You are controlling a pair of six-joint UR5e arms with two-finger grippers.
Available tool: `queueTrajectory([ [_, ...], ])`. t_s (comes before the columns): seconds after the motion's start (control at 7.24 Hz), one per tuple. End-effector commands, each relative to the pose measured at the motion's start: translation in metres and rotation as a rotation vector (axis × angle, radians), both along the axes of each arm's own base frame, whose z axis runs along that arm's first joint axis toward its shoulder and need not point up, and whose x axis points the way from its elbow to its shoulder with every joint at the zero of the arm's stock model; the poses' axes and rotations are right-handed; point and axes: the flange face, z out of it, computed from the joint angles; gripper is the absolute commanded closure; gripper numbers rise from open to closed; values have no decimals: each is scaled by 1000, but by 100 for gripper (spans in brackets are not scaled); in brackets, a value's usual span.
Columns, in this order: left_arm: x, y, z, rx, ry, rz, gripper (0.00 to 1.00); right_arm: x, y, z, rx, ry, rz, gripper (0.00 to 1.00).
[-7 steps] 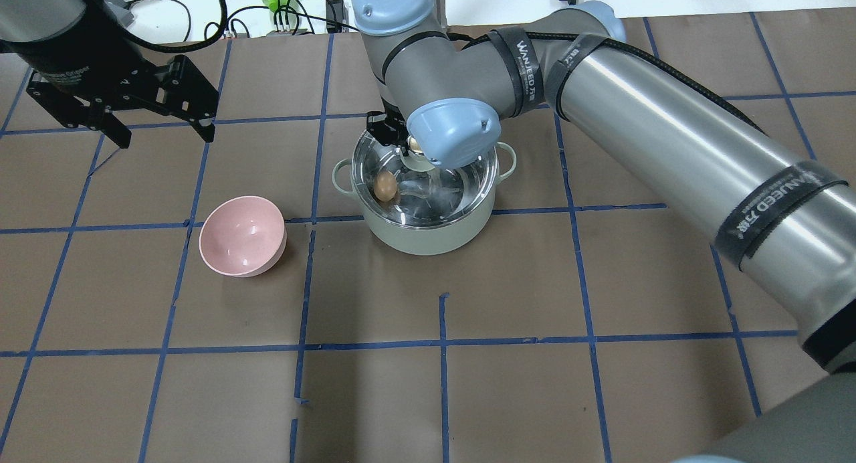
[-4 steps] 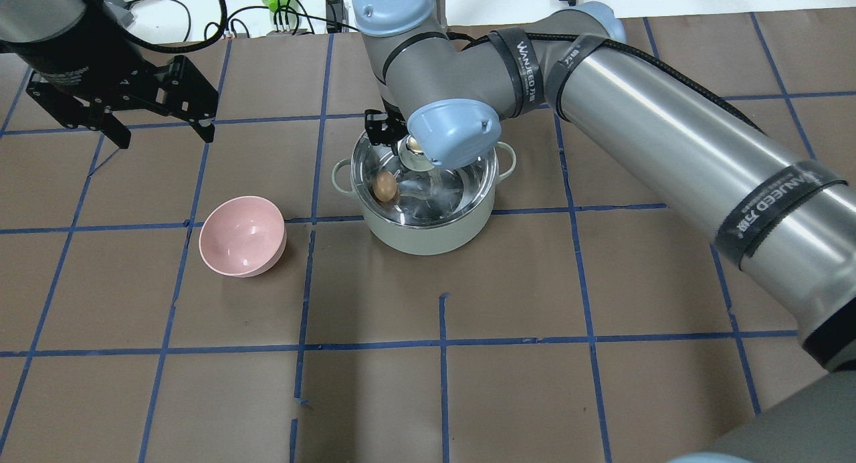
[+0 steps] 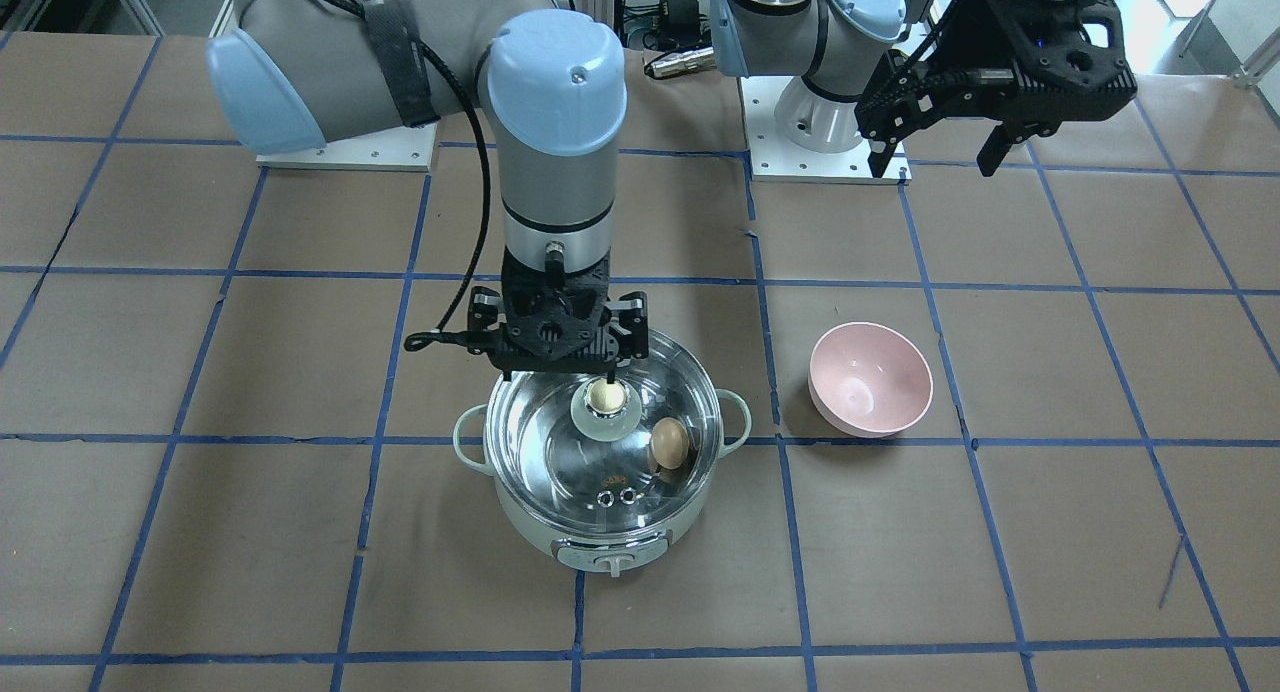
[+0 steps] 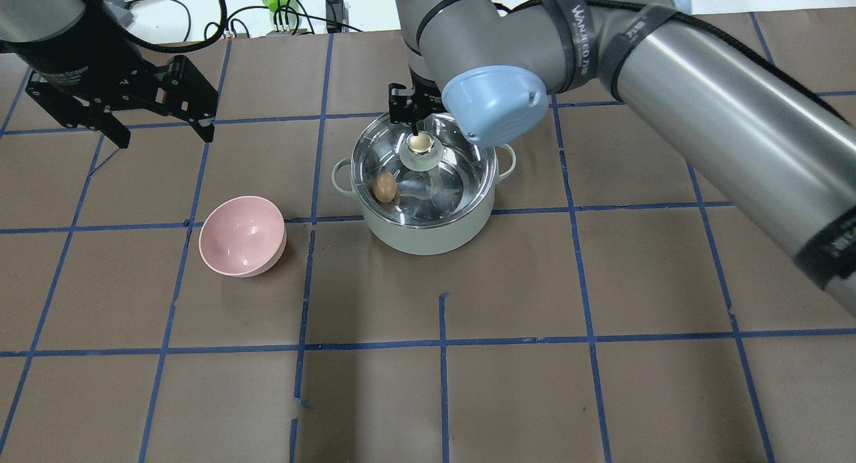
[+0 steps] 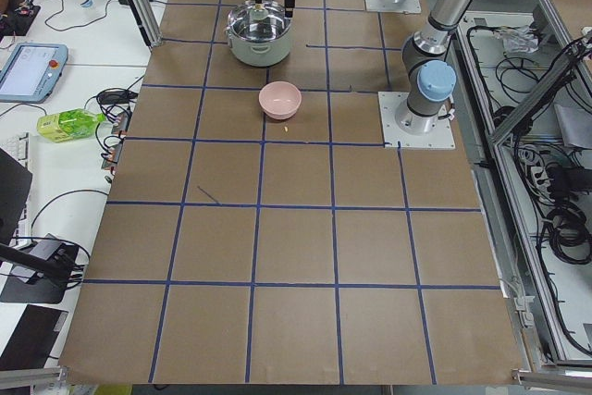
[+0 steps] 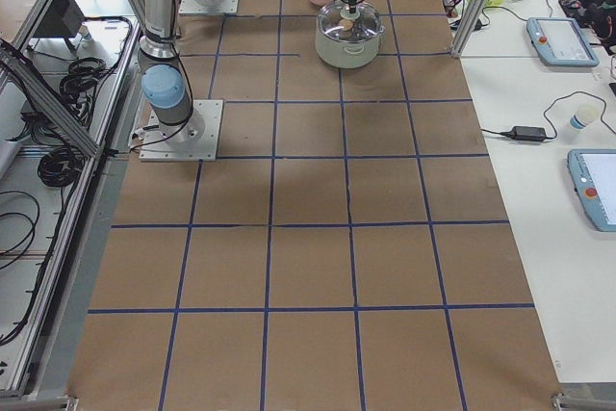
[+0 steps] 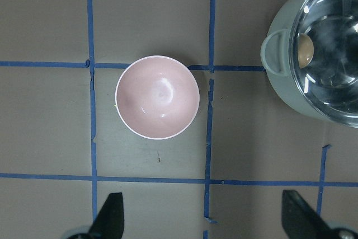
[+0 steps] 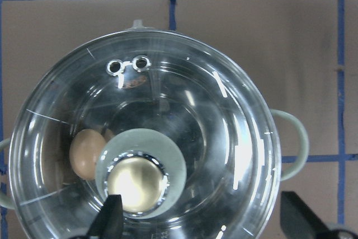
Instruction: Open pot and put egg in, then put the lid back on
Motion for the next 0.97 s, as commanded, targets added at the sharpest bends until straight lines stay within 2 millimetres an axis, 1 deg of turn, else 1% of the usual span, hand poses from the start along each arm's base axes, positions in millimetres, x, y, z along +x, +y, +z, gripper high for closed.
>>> queueTrajectory([
  [0.0,0,0,0,0,-1,0,0,-109,10,63,94,-20,2,0],
  [0.14,0,0,0,0,-1,2,0,-158,19,85,129,-55,4,1],
  [0.28,0,0,0,0,-1,0,0,-195,34,95,139,-56,-4,1],
  [0.41,0,0,0,0,-1,0,0,-213,58,92,143,-61,-34,1],
  [0.55,0,0,1,-2,-1,2,0,-215,68,90,135,-62,-42,1],
  [0.83,0,0,2,-3,-2,2,0,-209,69,95,117,-66,-39,0],
])
